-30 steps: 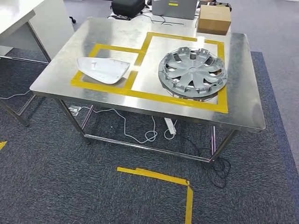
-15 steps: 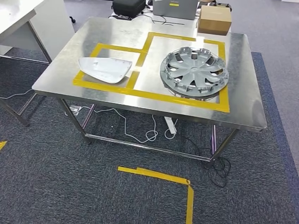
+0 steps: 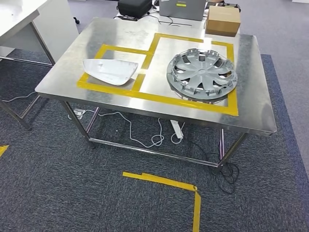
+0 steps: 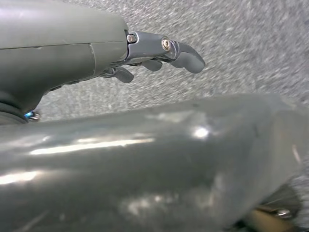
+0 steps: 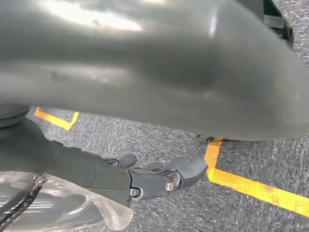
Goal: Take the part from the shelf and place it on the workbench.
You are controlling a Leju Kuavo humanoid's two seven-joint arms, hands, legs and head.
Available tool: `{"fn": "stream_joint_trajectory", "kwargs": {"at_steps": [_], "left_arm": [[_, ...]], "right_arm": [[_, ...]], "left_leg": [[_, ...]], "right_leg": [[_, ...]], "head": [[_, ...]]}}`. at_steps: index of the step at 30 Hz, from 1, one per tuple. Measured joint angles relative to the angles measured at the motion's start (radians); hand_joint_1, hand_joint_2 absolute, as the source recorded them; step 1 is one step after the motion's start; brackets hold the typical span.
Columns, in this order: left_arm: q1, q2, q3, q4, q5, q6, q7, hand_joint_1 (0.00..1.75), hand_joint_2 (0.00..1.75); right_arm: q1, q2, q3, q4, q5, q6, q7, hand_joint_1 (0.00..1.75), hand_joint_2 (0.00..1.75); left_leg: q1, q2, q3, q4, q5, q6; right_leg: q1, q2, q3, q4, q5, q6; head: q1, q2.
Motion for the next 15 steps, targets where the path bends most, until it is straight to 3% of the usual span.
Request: {"fn": "stream_joint_trajectory", "kwargs": {"at_steps": [2,3,6,7,8,9,10,12,14,15], "left_arm": [[-0.015,-0.010,-0.003,0.020,0.027,0.018,-0.018,0.00,0.00],[-0.021,-0.015,-0.003,0.029,0.042,0.023,-0.029,0.00,0.00],[-0.030,-0.025,-0.002,0.053,0.071,0.030,-0.052,0.00,0.00],[-0.031,-0.027,-0.002,0.060,0.075,0.031,-0.056,0.00,0.00],[-0.032,-0.030,-0.002,0.066,0.078,0.032,-0.058,0.00,0.00],[-0.033,-0.031,-0.002,0.071,0.079,0.032,-0.058,0.00,0.00],[-0.034,-0.033,-0.002,0.075,0.080,0.032,-0.058,0.00,0.00],[-0.039,-0.036,-0.002,0.080,0.079,0.032,-0.058,0.00,0.00],[-0.043,-0.038,-0.002,0.083,0.079,0.033,-0.058,0.00,0.00],[-0.044,-0.039,-0.002,0.084,0.079,0.034,-0.059,0.00,0.00]], "right_arm": [[0.000,-0.008,0.012,0.000,-0.005,-0.001,0.000,0.00,0.00],[0.001,-0.013,0.019,0.000,-0.007,-0.002,0.001,0.00,0.00],[0.003,-0.024,0.036,0.000,-0.010,-0.008,0.004,0.00,0.00],[0.004,-0.026,0.041,0.000,-0.011,-0.010,0.004,0.00,0.00],[0.005,-0.028,0.045,0.000,-0.011,-0.011,0.005,0.00,0.00],[0.006,-0.029,0.048,0.000,-0.011,-0.011,0.005,0.00,0.00],[0.007,-0.031,0.050,0.000,-0.011,-0.011,0.005,0.00,0.00],[0.006,-0.034,0.054,0.000,-0.012,-0.011,0.005,0.00,0.00],[0.007,-0.036,0.058,0.000,-0.012,-0.011,0.005,0.00,0.00],[0.007,-0.036,0.059,0.000,-0.012,-0.011,0.006,0.00,0.00]], "left_leg": [[0.004,-0.003,0.001,-0.011,0.010,0.011],[0.006,-0.006,0.001,-0.017,0.015,0.017],[0.006,-0.018,-0.009,-0.019,0.024,0.023],[0.005,-0.023,-0.013,-0.018,0.026,0.022],[0.005,-0.030,-0.016,-0.017,0.028,0.020],[0.005,-0.038,-0.018,-0.015,0.029,0.018],[0.005,-0.048,-0.019,-0.013,0.030,0.016],[0.004,-0.069,-0.025,-0.006,0.033,0.008],[0.005,-0.089,-0.032,-0.001,0.037,-0.006],[0.007,-0.100,-0.035,-0.001,0.040,-0.013]], "right_leg": [[-0.001,0.001,-0.007,0.012,-0.014,0.005],[0.000,0.003,-0.020,0.040,-0.037,0.007],[0.001,0.008,-0.100,0.226,-0.144,0.008],[0.001,0.008,-0.120,0.277,-0.161,0.008],[0.001,0.009,-0.124,0.295,-0.160,0.007],[0.001,0.011,-0.105,0.266,-0.138,0.005],[0.001,0.019,-0.069,0.203,-0.105,0.001],[-0.001,0.067,0.006,0.062,-0.059,-0.007],[0.001,0.093,0.035,0.004,-0.052,-0.014],[0.005,0.083,0.035,0.003,-0.050,-0.019]], "head": [[0.001,0.000],[0.003,0.000],[0.006,0.000],[0.007,0.000],[0.007,0.000],[0.007,0.000],[0.007,0.000],[0.006,0.000],[0.005,0.000],[0.005,0.000]]}}
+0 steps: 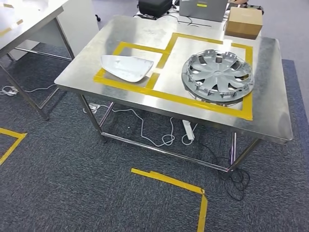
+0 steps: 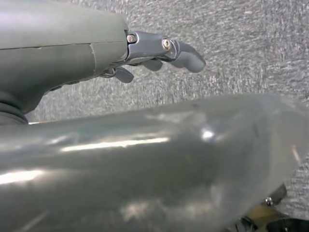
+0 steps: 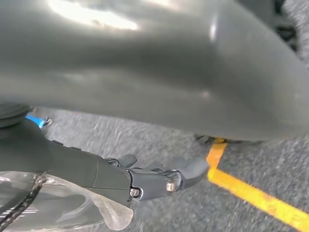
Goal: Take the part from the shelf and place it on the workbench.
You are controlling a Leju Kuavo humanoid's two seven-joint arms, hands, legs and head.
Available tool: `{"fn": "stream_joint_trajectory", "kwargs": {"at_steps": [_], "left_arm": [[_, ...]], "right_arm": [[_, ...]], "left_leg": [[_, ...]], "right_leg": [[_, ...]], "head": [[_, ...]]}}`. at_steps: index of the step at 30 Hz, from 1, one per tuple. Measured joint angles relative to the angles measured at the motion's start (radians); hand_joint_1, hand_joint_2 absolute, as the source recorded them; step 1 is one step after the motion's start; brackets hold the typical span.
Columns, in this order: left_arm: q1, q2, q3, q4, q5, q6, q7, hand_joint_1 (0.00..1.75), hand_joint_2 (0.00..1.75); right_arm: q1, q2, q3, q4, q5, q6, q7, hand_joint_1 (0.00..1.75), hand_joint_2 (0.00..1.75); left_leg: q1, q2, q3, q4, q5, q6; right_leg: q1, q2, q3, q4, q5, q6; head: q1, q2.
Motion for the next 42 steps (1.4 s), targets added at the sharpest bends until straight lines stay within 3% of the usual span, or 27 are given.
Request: {"fn": "stream_joint_trajectory", "kwargs": {"at_steps": [1,3,6,7,8,10,12,13,14,16,17,19,21,22,23,24,25,27,29,31,32,34,36,38,39,40,42], "left_arm": [[0.000,0.000,0.000,0.002,0.000,0.001,0.000,0.00,0.00],[0.002,0.001,0.000,0.008,0.000,0.002,0.000,0.00,0.00],[-0.001,0.000,0.000,0.011,0.000,0.007,-0.001,0.00,0.00],[-0.002,0.000,-0.001,0.012,0.000,0.008,-0.001,0.00,0.00],[0.000,0.000,-0.002,0.012,0.000,0.009,-0.002,0.00,0.00],[0.004,0.000,-0.006,0.013,0.000,0.012,-0.002,0.00,0.00],[0.006,0.000,-0.009,0.013,-0.002,0.015,-0.001,0.00,0.00],[0.006,0.000,-0.011,0.013,-0.003,0.017,-0.001,0.00,0.00],[0.007,0.000,-0.014,0.013,-0.003,0.019,0.001,0.00,0.00],[0.014,0.000,-0.022,0.012,-0.001,0.020,0.012,0.00,0.00],[0.021,0.001,-0.026,0.008,0.003,0.015,0.024,0.00,0.00],[0.045,0.008,-0.037,-0.024,0.013,-0.011,0.064,0.00,0.00],[0.086,0.022,-0.051,-0.090,0.020,-0.053,0.123,0.00,0.00],[0.112,0.030,-0.057,-0.132,0.021,-0.071,0.155,0.00,0.00],[0.138,0.037,-0.062,-0.173,0.018,-0.084,0.183,0.00,0.00],[0.162,0.043,-0.066,-0.211,0.013,-0.091,0.203,0.00,0.00],[0.181,0.048,-0.070,-0.243,0.004,-0.093,0.213,0.00,0.00],[0.201,0.054,-0.075,-0.289,-0.014,-0.089,0.216,0.00,0.00],[0.209,0.057,-0.079,-0.322,-0.031,-0.085,0.215,0.00,0.00],[0.222,0.061,-0.082,-0.351,-0.047,-0.086,0.219,0.00,0.00],[0.233,0.062,-0.083,-0.365,-0.054,-0.088,0.225,0.00,0.00],[0.254,0.064,-0.085,-0.394,-0.068,-0.097,0.240,0.00,0.00],[0.265,0.066,-0.086,-0.423,-0.085,-0.110,0.253,0.00,0.00],[0.271,0.068,-0.086,-0.445,-0.097,-0.119,0.257,0.00,0.00],[0.275,0.069,-0.086,-0.453,-0.101,-0.121,0.258,0.00,0.00],[0.279,0.069,-0.086,-0.459,-0.105,-0.122,0.257,0.00,0.00],[0.284,0.070,-0.086,-0.468,-0.112,-0.123,0.256,0.00,0.00]], "right_arm": [[0.000,0.000,0.002,0.000,0.000,0.000,0.000,0.00,0.00],[-0.001,-0.002,0.005,0.000,-0.001,-0.001,0.000,0.00,0.00],[0.005,-0.005,0.010,0.000,-0.009,-0.004,0.003,0.00,0.00],[0.008,-0.005,0.012,0.000,-0.014,-0.005,0.005,0.00,0.00],[0.009,-0.005,0.015,0.000,-0.018,-0.007,0.006,0.00,0.00],[0.007,-0.006,0.021,0.000,-0.025,-0.010,0.010,0.00,0.00],[0.005,-0.007,0.025,0.000,-0.030,-0.015,0.011,0.00,0.00],[0.004,-0.008,0.027,0.000,-0.033,-0.017,0.011,0.00,0.00],[0.004,-0.009,0.029,0.000,-0.036,-0.019,0.011,0.00,0.00],[0.002,-0.011,0.035,-0.001,-0.043,-0.022,0.011,0.00,0.00],[0.000,-0.013,0.041,-0.002,-0.046,-0.023,0.012,0.00,0.00],[-0.003,-0.018,0.058,-0.004,-0.053,-0.030,0.012,0.00,0.00],[-0.004,-0.020,0.080,-0.001,-0.062,-0.039,0.009,0.00,0.00],[-0.003,-0.021,0.090,0.001,-0.071,-0.044,0.004,0.00,0.00],[-0.004,-0.021,0.097,0.004,-0.081,-0.049,-0.004,0.00,0.00],[-0.006,-0.021,0.103,0.009,-0.092,-0.053,-0.014,0.00,0.00],[-0.009,-0.021,0.108,0.014,-0.103,-0.057,-0.023,0.00,0.00],[-0.016,-0.022,0.114,0.024,-0.117,-0.060,-0.036,0.00,0.00],[-0.019,-0.025,0.121,0.029,-0.126,-0.055,-0.042,0.00,0.00],[-0.017,-0.030,0.125,0.030,-0.133,-0.049,-0.043,0.00,0.00],[-0.015,-0.033,0.126,0.029,-0.136,-0.046,-0.042,0.00,0.00],[-0.009,-0.038,0.128,0.026,-0.139,-0.040,-0.042,0.00,0.00],[-0.001,-0.044,0.130,0.024,-0.141,-0.036,-0.042,0.00,0.00],[0.006,-0.047,0.131,0.023,-0.141,-0.035,-0.041,0.00,0.00],[0.008,-0.048,0.132,0.021,-0.141,-0.036,-0.041,0.00,0.00],[0.008,-0.048,0.132,0.019,-0.141,-0.036,-0.040,0.00,0.00],[0.008,-0.048,0.132,0.012,-0.141,-0.036,-0.039,0.00,0.00]], "left_leg": [[0.003,-0.008,-0.002,0.000,0.002,-0.007],[0.005,0.012,-0.019,0.032,-0.022,-0.018],[0.008,0.077,-0.092,0.214,-0.134,-0.032],[0.010,0.085,-0.112,0.271,-0.158,-0.036],[0.011,0.090,-0.116,0.294,-0.162,-0.038],[0.013,0.101,-0.064,0.219,-0.117,-0.037],[0.007,0.145,0.019,0.072,-0.064,-0.026],[0.003,0.162,0.043,0.025,-0.052,-0.019],[-0.001,0.173,0.052,0.003,-0.049,-0.013],[-0.004,0.156,0.048,0.000,-0.049,-0.003],[-0.003,0.146,0.047,-0.003,-0.046,0.002],[0.002,0.126,0.047,-0.010,-0.040,0.014],[0.002,0.105,0.042,-0.011,-0.037,0.021],[0.001,0.092,0.040,-0.010,-0.037,0.022],[0.000,0.079,0.039,-0.010,-0.036,0.022],[-0.001,0.065,0.039,-0.008,-0.036,0.022],[-0.002,0.050,0.039,-0.007,-0.036,0.022],[-0.003,0.020,0.037,-0.001,-0.036,0.019],[-0.003,-0.008,0.029,0.005,-0.033,0.009],[0.001,-0.034,0.019,0.007,-0.028,-0.005],[0.002,-0.031,0.015,0.011,-0.030,-0.010],[0.001,0.017,-0.007,0.058,-0.062,-0.020],[0.003,0.073,-0.061,0.178,-0.130,-0.029],[0.008,0.088,-0.107,0.284,-0.168,-0.036],[0.010,0.091,-0.107,0.292,-0.162,-0.038],[0.010,0.096,-0.085,0.255,-0.138,-0.037],[0.006,0.134,-0.007,0.117,-0.082,-0.027]], "right_leg": [[0.000,-0.013,0.000,-0.001,0.003,-0.007],[-0.002,-0.039,0.003,-0.005,0.011,-0.023],[-0.001,-0.088,-0.002,-0.006,0.014,-0.032],[0.000,-0.105,-0.003,-0.006,0.014,-0.032],[0.001,-0.120,-0.004,-0.006,0.013,-0.032],[0.001,-0.145,-0.001,-0.006,0.010,-0.029],[0.004,-0.167,0.009,-0.005,0.005,-0.021],[0.007,-0.177,0.013,-0.004,0.002,-0.015],[0.009,-0.186,0.016,-0.003,0.000,-0.010],[0.010,-0.203,0.022,-0.003,-0.002,0.001],[0.008,-0.195,0.022,0.001,-0.009,0.007],[0.005,-0.142,-0.006,0.059,-0.054,0.014],[0.004,-0.088,-0.070,0.196,-0.122,0.015],[0.004,-0.079,-0.102,0.260,-0.143,0.014],[0.004,-0.075,-0.120,0.294,-0.146,0.013],[0.005,-0.073,-0.121,0.288,-0.126,0.011],[0.005,-0.067,-0.102,0.240,-0.089,0.009],[0.002,-0.024,-0.042,0.102,-0.019,0.003],[0.000,0.014,-0.009,0.024,-0.002,-0.002],[0.002,0.004,-0.002,0.014,-0.007,-0.011],[0.002,-0.010,0.001,0.012,-0.005,-0.017],[0.000,-0.037,0.009,0.006,0.001,-0.031],[0.003,-0.071,0.007,0.005,0.001,-0.038],[0.005,-0.108,0.003,0.005,-0.004,-0.040],[0.006,-0.124,0.003,0.005,-0.007,-0.040],[0.006,-0.137,0.006,0.005,-0.010,-0.038],[0.008,-0.161,0.014,0.005,-0.017,-0.031]], "head": [[0.001,0.000],[-0.003,0.000],[-0.014,0.000],[-0.014,0.000],[-0.014,0.000],[-0.014,0.000],[-0.014,0.000],[-0.013,0.000],[-0.013,0.000],[-0.012,0.000],[-0.012,0.000],[-0.006,0.000],[-0.002,0.000],[-0.003,0.000],[-0.003,0.000],[-0.003,0.000],[-0.003,0.000],[-0.003,0.000],[-0.004,0.000],[-0.004,0.000],[-0.004,0.000],[-0.011,0.000],[-0.017,0.000],[-0.018,0.000],[-0.018,0.000],[-0.018,0.000],[-0.018,0.000]]}}
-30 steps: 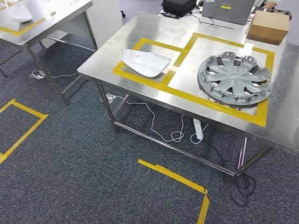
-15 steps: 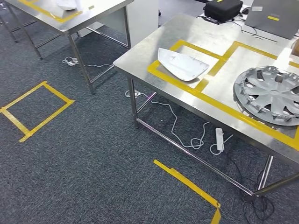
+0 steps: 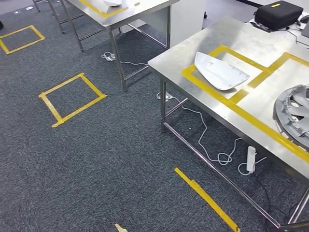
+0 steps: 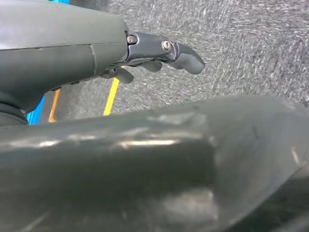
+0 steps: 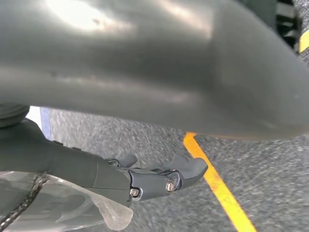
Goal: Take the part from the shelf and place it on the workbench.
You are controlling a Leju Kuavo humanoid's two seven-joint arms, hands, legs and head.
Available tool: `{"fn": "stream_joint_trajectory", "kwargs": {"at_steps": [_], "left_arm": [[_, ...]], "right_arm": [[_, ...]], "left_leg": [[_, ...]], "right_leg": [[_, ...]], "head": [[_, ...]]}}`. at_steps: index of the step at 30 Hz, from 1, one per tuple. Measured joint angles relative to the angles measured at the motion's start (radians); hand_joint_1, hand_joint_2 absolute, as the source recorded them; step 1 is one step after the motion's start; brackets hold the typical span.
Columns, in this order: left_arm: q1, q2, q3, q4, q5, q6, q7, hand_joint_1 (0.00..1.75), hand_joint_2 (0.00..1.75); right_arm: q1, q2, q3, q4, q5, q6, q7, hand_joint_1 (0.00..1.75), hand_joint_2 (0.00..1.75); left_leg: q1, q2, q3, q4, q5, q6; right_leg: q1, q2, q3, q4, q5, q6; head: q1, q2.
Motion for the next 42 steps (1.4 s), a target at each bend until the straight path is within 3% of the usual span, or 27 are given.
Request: {"fn": "stream_joint_trajectory", "kwargs": {"at_steps": [1,3,5,7,9,11,12,13,14,16,18,20,21,23,25,27,28,30,32,34,36,37,39,40,42], "left_arm": [[0.000,0.000,0.000,-0.004,-0.002,0.000,-0.001,0.00,0.00],[0.000,0.001,0.000,-0.011,-0.003,0.000,-0.002,0.00,0.00],[0.005,0.002,0.000,-0.015,-0.003,0.000,-0.002,0.00,0.00],[0.008,0.001,0.001,-0.018,-0.008,0.000,-0.004,0.00,0.00],[0.006,-0.001,0.004,-0.020,-0.017,-0.001,-0.006,0.00,0.00],[0.004,-0.002,0.006,-0.021,-0.023,-0.003,-0.008,0.00,0.00],[0.005,-0.003,0.007,-0.021,-0.026,-0.005,-0.008,0.00,0.00],[0.006,-0.004,0.008,-0.021,-0.028,-0.007,-0.008,0.00,0.00],[0.007,-0.006,0.011,-0.021,-0.031,-0.009,-0.008,0.00,0.00],[0.007,-0.010,0.018,-0.023,-0.037,-0.012,-0.008,0.00,0.00],[0.007,-0.013,0.027,-0.025,-0.044,-0.016,-0.010,0.00,0.00],[0.009,-0.015,0.035,-0.026,-0.048,-0.018,-0.013,0.00,0.00],[0.012,-0.017,0.039,-0.026,-0.050,-0.019,-0.013,0.00,0.00],[0.015,-0.020,0.044,-0.027,-0.053,-0.020,-0.015,0.00,0.00],[0.013,-0.024,0.049,-0.029,-0.059,-0.022,-0.017,0.00,0.00],[0.014,-0.028,0.058,-0.031,-0.075,-0.034,-0.017,0.00,0.00],[0.016,-0.031,0.066,-0.032,-0.088,-0.044,-0.019,0.00,0.00],[0.021,-0.040,0.087,-0.032,-0.121,-0.067,-0.023,0.00,0.00],[0.020,-0.047,0.110,-0.033,-0.146,-0.084,-0.028,0.00,0.00],[0.018,-0.053,0.130,-0.034,-0.162,-0.093,-0.036,0.00,0.00],[0.019,-0.059,0.151,-0.035,-0.185,-0.102,-0.047,0.00,0.00],[0.019,-0.063,0.165,-0.035,-0.201,-0.109,-0.054,0.00,0.00],[0.016,-0.074,0.195,-0.035,-0.236,-0.125,-0.066,0.00,0.00],[0.013,-0.080,0.210,-0.035,-0.252,-0.134,-0.071,0.00,0.00],[0.009,-0.092,0.234,-0.035,-0.276,-0.146,-0.078,0.00,0.00]], "right_arm": [[0.000,0.000,0.000,-0.003,0.000,0.000,0.001,0.00,0.00],[0.000,-0.001,0.000,-0.007,0.000,0.000,0.001,0.00,0.00],[-0.002,-0.002,0.001,-0.012,0.000,0.000,0.002,0.00,0.00],[-0.003,-0.004,0.001,-0.018,0.000,0.000,0.003,0.00,0.00],[-0.001,-0.007,0.002,-0.021,0.000,0.001,0.007,0.00,0.00],[0.006,-0.008,0.004,-0.022,0.001,0.002,0.011,0.00,0.00],[0.009,-0.009,0.005,-0.023,0.003,0.002,0.013,0.00,0.00],[0.011,-0.010,0.006,-0.024,0.005,0.002,0.015,0.00,0.00],[0.012,-0.011,0.007,-0.027,0.006,0.002,0.017,0.00,0.00],[0.013,-0.014,0.009,-0.031,0.010,0.002,0.022,0.00,0.00],[0.013,-0.015,0.014,-0.036,0.013,0.002,0.027,0.00,0.00],[0.015,-0.015,0.017,-0.041,0.014,0.002,0.030,0.00,0.00],[0.015,-0.016,0.018,-0.043,0.015,0.002,0.031,0.00,0.00],[0.017,-0.017,0.019,-0.047,0.016,0.002,0.032,0.00,0.00],[0.022,-0.017,0.021,-0.049,0.017,0.002,0.034,0.00,0.00],[0.026,-0.018,0.023,-0.049,0.019,0.003,0.039,0.00,0.00],[0.025,-0.018,0.025,-0.049,0.020,0.003,0.041,0.00,0.00],[0.019,-0.018,0.029,-0.049,0.020,0.001,0.039,0.00,0.00],[0.012,-0.018,0.036,-0.049,0.020,-0.005,0.036,0.00,0.00],[0.004,-0.017,0.045,-0.049,0.021,-0.014,0.035,0.00,0.00],[-0.004,-0.015,0.053,-0.049,0.021,-0.023,0.035,0.00,0.00],[-0.008,-0.014,0.057,-0.049,0.020,-0.027,0.036,0.00,0.00],[-0.011,-0.014,0.065,-0.049,0.013,-0.033,0.037,0.00,0.00],[-0.011,-0.014,0.069,-0.049,0.009,-0.035,0.040,0.00,0.00],[-0.007,-0.013,0.075,-0.049,0.001,-0.036,0.043,0.00,0.00]], "left_leg": [[-0.004,0.021,0.033,-0.059,0.018,0.008],[-0.013,0.042,0.054,-0.103,0.024,0.020],[-0.013,0.019,0.052,-0.108,0.029,0.030],[-0.008,-0.004,0.055,-0.121,0.037,0.041],[-0.005,-0.027,0.055,-0.127,0.041,0.049],[-0.006,-0.055,0.053,-0.126,0.041,0.051],[-0.007,-0.070,0.054,-0.125,0.041,0.051],[-0.007,-0.084,0.055,-0.124,0.040,0.051],[-0.006,-0.098,0.057,-0.123,0.039,0.049],[-0.006,-0.124,0.056,-0.116,0.035,0.041],[-0.006,-0.149,0.048,-0.108,0.033,0.030],[-0.002,-0.174,0.039,-0.107,0.037,0.018],[-0.001,-0.168,0.037,-0.103,0.036,0.012],[-0.002,-0.118,0.016,-0.058,0.007,0.003],[-0.002,-0.059,-0.041,0.067,-0.061,-0.003],[0.000,-0.045,-0.094,0.185,-0.104,-0.006],[0.001,-0.044,-0.097,0.196,-0.098,-0.006],[0.001,-0.033,-0.047,0.104,-0.040,-0.002],[-0.006,0.011,0.024,-0.031,0.008,0.009],[-0.016,0.038,0.049,-0.086,0.016,0.021],[-0.017,0.019,0.045,-0.092,0.019,0.031],[-0.015,0.010,0.046,-0.099,0.022,0.038],[-0.009,-0.011,0.051,-0.111,0.029,0.049],[-0.009,-0.022,0.052,-0.112,0.030,0.052],[-0.010,-0.049,0.052,-0.112,0.029,0.055]], "right_leg": [[0.001,-0.011,0.004,0.000,-0.004,0.005],[0.003,-0.030,0.012,0.000,-0.009,0.014],[0.002,-0.042,0.021,-0.002,-0.014,0.023],[-0.001,-0.001,0.012,0.031,-0.043,0.032],[-0.003,0.061,-0.042,0.143,-0.101,0.036],[-0.004,0.083,-0.110,0.266,-0.139,0.038],[-0.004,0.087,-0.128,0.288,-0.132,0.039],[-0.004,0.089,-0.130,0.275,-0.108,0.040],[-0.006,0.096,-0.113,0.222,-0.065,0.041],[-0.014,0.147,-0.063,0.093,0.000,0.042],[-0.018,0.190,-0.037,0.030,0.012,0.038],[-0.014,0.178,-0.030,0.027,0.008,0.027],[-0.014,0.164,-0.027,0.025,0.010,0.021],[-0.014,0.134,-0.022,0.020,0.014,0.009],[-0.011,0.097,-0.024,0.019,0.011,0.000],[-0.007,0.060,-0.026,0.019,0.005,-0.003],[-0.007,0.045,-0.025,0.019,0.001,-0.003],[-0.006,0.020,-0.016,0.019,-0.006,0.000],[-0.004,-0.001,-0.006,0.020,-0.014,0.007],[-0.001,-0.021,0.000,0.020,-0.020,0.016],[0.000,-0.036,0.011,0.016,-0.023,0.025],[-0.001,-0.022,0.012,0.020,-0.030,0.029],[-0.003,0.034,-0.014,0.081,-0.069,0.034],[-0.004,0.065,-0.047,0.147,-0.099,0.035],[-0.004,0.086,-0.126,0.286,-0.144,0.036]], "head": [[0.001,0.000],[0.001,0.000],[0.001,0.000],[0.004,0.000],[0.010,0.000],[0.011,0.000],[0.011,0.000],[0.011,0.000],[0.011,0.000],[0.011,0.000],[0.012,0.000],[0.012,0.000],[0.012,0.000],[0.006,0.000],[0.000,0.000],[0.000,0.000],[-0.001,0.000],[-0.001,0.000],[0.000,0.000],[0.001,0.000],[0.001,0.000],[0.002,0.000],[0.006,0.000],[0.009,0.000],[0.010,0.000]]}}
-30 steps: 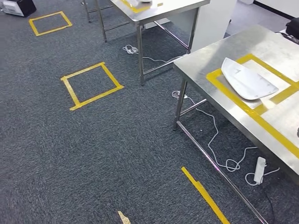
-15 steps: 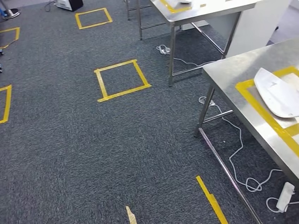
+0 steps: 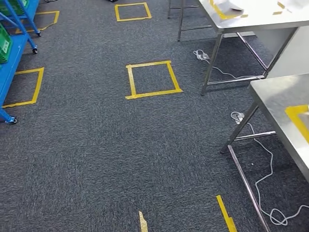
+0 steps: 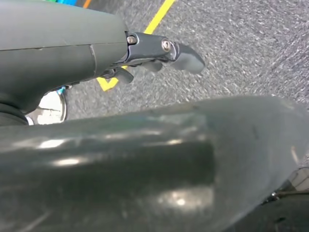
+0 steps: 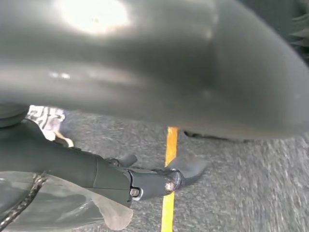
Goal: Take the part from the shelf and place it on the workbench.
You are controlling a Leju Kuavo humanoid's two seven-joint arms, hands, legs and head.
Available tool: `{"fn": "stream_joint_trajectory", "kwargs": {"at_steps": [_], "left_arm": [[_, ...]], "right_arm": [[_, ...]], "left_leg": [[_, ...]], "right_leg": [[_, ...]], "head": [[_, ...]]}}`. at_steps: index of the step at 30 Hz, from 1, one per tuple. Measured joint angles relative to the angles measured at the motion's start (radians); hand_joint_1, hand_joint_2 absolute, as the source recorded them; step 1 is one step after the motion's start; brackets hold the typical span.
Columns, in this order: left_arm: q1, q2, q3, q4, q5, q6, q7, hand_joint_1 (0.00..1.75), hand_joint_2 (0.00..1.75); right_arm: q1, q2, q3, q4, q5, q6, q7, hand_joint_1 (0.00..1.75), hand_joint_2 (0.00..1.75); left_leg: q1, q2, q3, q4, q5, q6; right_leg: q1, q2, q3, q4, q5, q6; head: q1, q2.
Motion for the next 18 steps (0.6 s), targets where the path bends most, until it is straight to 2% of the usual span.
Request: {"fn": "stream_joint_trajectory", "kwargs": {"at_steps": [1,2,3,4,5,6,7,8,9,10,12,13,14,15,16,17,18], "left_arm": [[0.000,-0.005,0.010,0.000,-0.008,-0.004,-0.001,0.00,0.00],[0.000,-0.009,0.019,0.000,-0.013,-0.007,-0.002,0.00,0.00],[0.000,-0.012,0.026,0.000,-0.016,-0.008,-0.002,0.00,0.00],[0.000,-0.015,0.033,0.000,-0.020,-0.010,-0.003,0.00,0.00],[-0.001,-0.017,0.039,0.000,-0.026,-0.012,-0.004,0.00,0.00],[-0.004,-0.019,0.045,0.000,-0.034,-0.015,-0.007,0.00,0.00],[-0.006,-0.021,0.052,0.000,-0.046,-0.017,-0.012,0.00,0.00],[-0.008,-0.023,0.059,0.000,-0.058,-0.018,-0.016,0.00,0.00],[-0.010,-0.025,0.066,0.002,-0.070,-0.018,-0.023,0.00,0.00],[-0.011,-0.027,0.073,0.005,-0.082,-0.016,-0.030,0.00,0.00],[-0.017,-0.030,0.086,0.011,-0.100,-0.010,-0.045,0.00,0.00],[-0.023,-0.031,0.091,0.014,-0.107,-0.007,-0.051,0.00,0.00],[-0.028,-0.033,0.097,0.015,-0.114,-0.006,-0.056,0.00,0.00],[-0.032,-0.034,0.104,0.016,-0.120,-0.007,-0.059,0.00,0.00],[-0.033,-0.037,0.110,0.017,-0.125,-0.009,-0.060,0.00,0.00],[-0.032,-0.039,0.117,0.018,-0.130,-0.011,-0.061,0.00,0.00],[-0.029,-0.041,0.123,0.018,-0.133,-0.013,-0.062,0.00,0.00]], "right_arm": [[0.002,0.000,0.002,0.000,-0.003,0.000,0.001,0.00,0.00],[0.003,0.000,0.004,0.000,-0.006,-0.001,0.001,0.00,0.00],[0.003,0.000,0.005,0.000,-0.007,-0.001,0.001,0.00,0.00],[0.002,0.000,0.005,0.000,-0.008,-0.001,0.001,0.00,0.00],[0.002,0.000,0.006,0.000,-0.010,-0.001,0.001,0.00,0.00],[0.002,0.000,0.007,0.000,-0.013,0.001,-0.001,0.00,0.00],[0.003,0.000,0.008,0.000,-0.019,0.005,-0.005,0.00,0.00],[0.005,-0.001,0.008,-0.001,-0.025,0.011,-0.008,0.00,0.00],[0.007,-0.003,0.009,-0.003,-0.032,0.016,-0.011,0.00,0.00],[0.011,-0.004,0.009,-0.007,-0.038,0.020,-0.012,0.00,0.00],[0.020,-0.009,0.011,-0.019,-0.048,0.022,-0.009,0.00,0.00],[0.026,-0.011,0.012,-0.026,-0.052,0.021,-0.005,0.00,0.00],[0.033,-0.014,0.014,-0.033,-0.057,0.018,0.001,0.00,0.00],[0.039,-0.016,0.016,-0.040,-0.061,0.016,0.007,0.00,0.00],[0.045,-0.017,0.019,-0.048,-0.065,0.013,0.013,0.00,0.00],[0.049,-0.018,0.021,-0.055,-0.068,0.011,0.017,0.00,0.00],[0.052,-0.019,0.023,-0.062,-0.069,0.010,0.019,0.00,0.00]], "left_leg": [[0.000,-0.014,0.002,0.000,-0.001,0.001],[0.000,-0.029,0.005,0.000,-0.002,0.000],[0.000,-0.043,0.008,0.001,-0.003,-0.002],[0.001,-0.057,0.012,0.002,-0.006,-0.005],[0.000,-0.070,0.014,0.005,-0.009,-0.009],[0.001,-0.083,0.013,0.009,-0.011,-0.014],[0.001,-0.094,0.009,0.011,-0.012,-0.020],[0.002,-0.106,0.004,0.013,-0.012,-0.026],[0.004,-0.118,0.000,0.014,-0.010,-0.032],[0.006,-0.115,-0.003,0.016,-0.011,-0.036],[0.005,-0.068,-0.024,0.062,-0.041,-0.045],[0.005,-0.035,-0.048,0.113,-0.071,-0.049],[0.005,-0.011,-0.081,0.181,-0.105,-0.052],[0.007,-0.001,-0.113,0.249,-0.133,-0.055],[0.008,0.003,-0.135,0.294,-0.145,-0.056],[0.009,0.005,-0.141,0.308,-0.140,-0.056],[0.009,0.008,-0.124,0.276,-0.115,-0.055]], "right_leg": [[0.000,0.002,-0.026,0.032,0.004,0.000],[0.000,0.003,-0.033,0.023,0.030,0.000],[-0.001,0.008,-0.019,-0.027,0.073,0.000],[-0.004,0.023,0.005,-0.098,0.119,0.000],[-0.006,0.047,0.030,-0.162,0.150,0.000],[-0.009,0.068,0.050,-0.211,0.166,-0.001],[-0.009,0.083,0.061,-0.235,0.167,-0.003],[-0.008,0.085,0.067,-0.241,0.161,-0.006],[-0.007,0.074,0.071,-0.245,0.161,-0.012],[-0.007,0.061,0.074,-0.247,0.164,-0.018],[-0.008,0.033,0.079,-0.254,0.167,-0.032],[-0.007,0.018,0.081,-0.256,0.167,-0.037],[-0.004,0.002,0.081,-0.256,0.165,-0.041],[-0.002,-0.015,0.080,-0.256,0.163,-0.042],[-0.001,-0.031,0.078,-0.256,0.160,-0.043],[0.000,-0.045,0.078,-0.256,0.157,-0.044],[0.001,-0.057,0.079,-0.256,0.153,-0.043]], "head": [[0.000,0.000],[0.000,0.000],[0.000,0.000],[0.000,0.000],[0.000,0.000],[0.000,0.000],[0.001,0.000],[0.001,0.000],[0.002,0.000],[0.002,0.000],[-0.004,0.000],[-0.006,0.000],[-0.009,0.000],[-0.009,0.000],[-0.009,0.000],[-0.009,0.000],[-0.009,0.000]]}}
